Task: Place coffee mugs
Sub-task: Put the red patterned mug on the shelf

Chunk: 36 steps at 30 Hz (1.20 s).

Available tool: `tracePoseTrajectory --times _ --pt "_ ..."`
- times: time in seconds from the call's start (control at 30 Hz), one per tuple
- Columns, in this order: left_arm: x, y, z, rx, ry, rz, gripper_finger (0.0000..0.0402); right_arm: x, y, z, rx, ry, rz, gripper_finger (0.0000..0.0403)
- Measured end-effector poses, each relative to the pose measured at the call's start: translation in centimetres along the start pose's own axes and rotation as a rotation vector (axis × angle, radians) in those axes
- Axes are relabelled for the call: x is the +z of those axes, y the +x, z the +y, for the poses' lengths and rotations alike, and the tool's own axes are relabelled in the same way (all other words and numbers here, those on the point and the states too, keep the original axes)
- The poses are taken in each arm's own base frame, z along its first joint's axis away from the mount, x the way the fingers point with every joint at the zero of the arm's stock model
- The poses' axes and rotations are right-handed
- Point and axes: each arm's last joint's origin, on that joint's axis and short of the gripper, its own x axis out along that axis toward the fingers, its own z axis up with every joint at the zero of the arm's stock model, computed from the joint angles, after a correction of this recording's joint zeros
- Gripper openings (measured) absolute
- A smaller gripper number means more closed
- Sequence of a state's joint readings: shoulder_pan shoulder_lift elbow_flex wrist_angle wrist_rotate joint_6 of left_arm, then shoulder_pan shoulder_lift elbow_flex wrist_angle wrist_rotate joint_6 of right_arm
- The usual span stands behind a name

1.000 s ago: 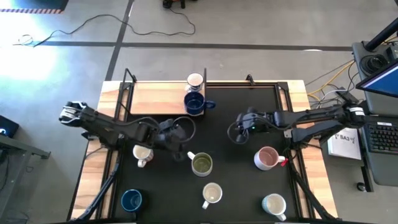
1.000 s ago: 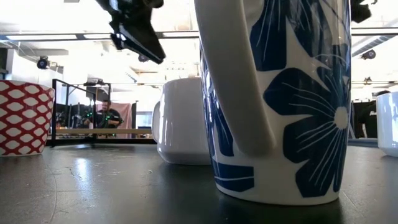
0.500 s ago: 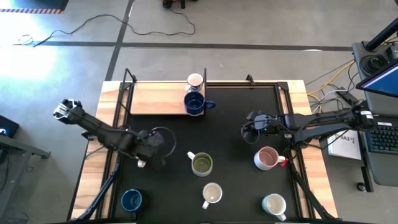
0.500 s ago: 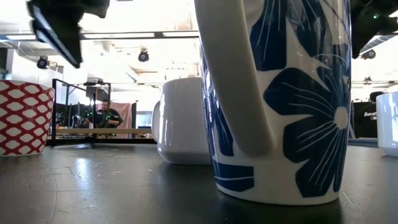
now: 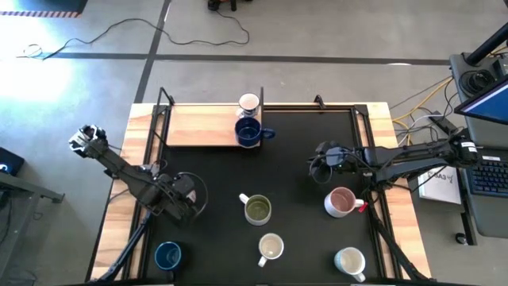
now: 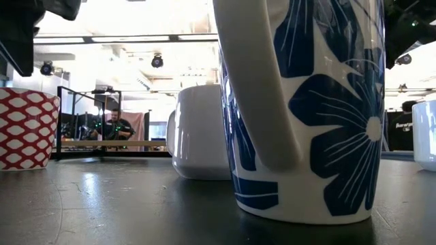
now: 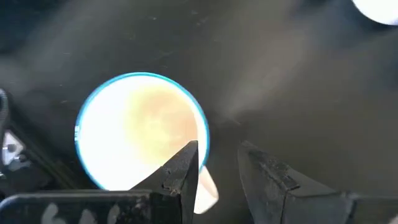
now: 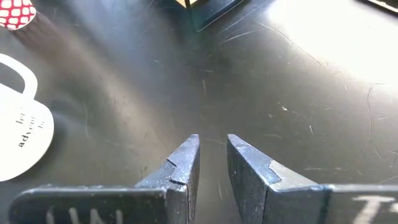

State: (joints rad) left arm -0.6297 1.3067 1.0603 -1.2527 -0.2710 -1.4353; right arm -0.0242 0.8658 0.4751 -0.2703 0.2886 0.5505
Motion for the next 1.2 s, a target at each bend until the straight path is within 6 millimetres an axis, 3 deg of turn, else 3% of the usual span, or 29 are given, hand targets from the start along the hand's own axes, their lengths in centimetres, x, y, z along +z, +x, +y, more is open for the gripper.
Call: tracePoseTrajectory --times 0.5,0.9,1.2 --pt "-0.5 2.2 0.6 0.042 -0.015 0.024 0.0093 0.0 0.0 0.0 -0.001 0.014 0.001 0.0068" --pt "-0.4 3.0 0.8 0.047 -0.022 0.030 0.0010 0.0 0.0 0.0 -0.001 0.014 0.001 0.0068" --pt "0.9 3.0 1.2 0.047 0.035 0.028 0.0002 0.0 0.0 0.0 -0.002 0.002 0.000 0.0068"
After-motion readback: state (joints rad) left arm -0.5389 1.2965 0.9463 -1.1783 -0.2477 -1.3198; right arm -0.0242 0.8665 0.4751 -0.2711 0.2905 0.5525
